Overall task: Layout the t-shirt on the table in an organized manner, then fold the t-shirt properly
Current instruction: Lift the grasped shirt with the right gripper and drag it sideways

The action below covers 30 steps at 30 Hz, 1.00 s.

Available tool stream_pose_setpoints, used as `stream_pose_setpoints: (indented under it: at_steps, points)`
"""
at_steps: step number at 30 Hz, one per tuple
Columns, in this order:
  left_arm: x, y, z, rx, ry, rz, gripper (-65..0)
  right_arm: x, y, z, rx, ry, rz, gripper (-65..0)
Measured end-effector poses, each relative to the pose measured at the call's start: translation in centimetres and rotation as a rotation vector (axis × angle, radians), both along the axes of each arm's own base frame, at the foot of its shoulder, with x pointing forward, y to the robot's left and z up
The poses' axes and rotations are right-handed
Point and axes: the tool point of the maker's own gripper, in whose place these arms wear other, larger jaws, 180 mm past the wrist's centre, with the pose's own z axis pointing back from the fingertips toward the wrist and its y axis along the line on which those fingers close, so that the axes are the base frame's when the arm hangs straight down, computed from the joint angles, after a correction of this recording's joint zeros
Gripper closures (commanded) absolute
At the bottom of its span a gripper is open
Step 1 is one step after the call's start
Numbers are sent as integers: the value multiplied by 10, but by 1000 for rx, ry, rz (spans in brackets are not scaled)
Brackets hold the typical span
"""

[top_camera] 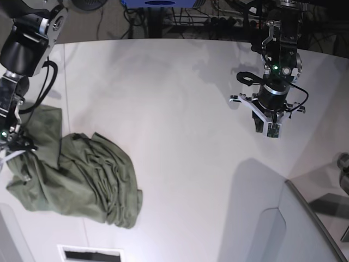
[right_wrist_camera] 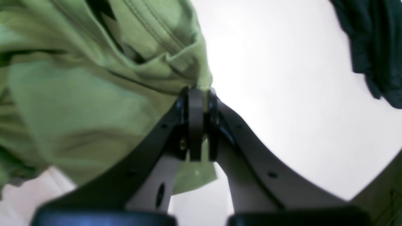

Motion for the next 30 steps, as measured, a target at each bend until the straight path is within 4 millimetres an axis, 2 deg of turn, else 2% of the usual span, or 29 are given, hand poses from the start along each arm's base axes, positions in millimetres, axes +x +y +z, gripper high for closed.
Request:
stream_pose_setpoints:
  at_steps: [6, 9, 12, 15, 18, 20, 22, 23, 25, 26, 28, 30]
  points:
    - [0, 0, 0, 0, 1, 0, -20, 2, 6, 0, -7, 3, 19, 0]
    - [0, 0, 0, 1, 1, -1, -20, 15, 23, 2, -19, 3, 85, 0]
    - [0, 0, 0, 1, 1, 0, -20, 39, 38, 25, -26, -48, 132, 0]
    - [0, 1, 0, 3, 1, -1, -20, 57, 43, 49, -28, -73, 136, 0]
    - [0, 5, 1, 8, -1, 7, -18, 58, 49, 46, -32, -60, 149, 0]
    - [0, 6, 1, 11, -1, 6, -18, 64, 66, 45, -52, -29, 207, 0]
    - [0, 1, 2, 14, 10, -51, -16, 87, 101, 58, -60, -55, 312, 0]
    - [0, -4, 3, 13, 15, -89, -15, 100, 121, 71, -74, -85, 362, 0]
    - [3, -2, 13, 15, -6, -105, -15, 119, 179, 100, -130, -155, 510, 0]
    - [5, 6, 22, 19, -31, -84, -15, 123, 218, 110, -134, -187, 606, 0]
    - [11, 25, 43, 41, -87, -34, -15, 114, 305, 112, -116, -178, 811, 0]
    - [13, 45, 60, 65, -127, 9, -16, 90, 376, 104, -74, -146, 962, 0]
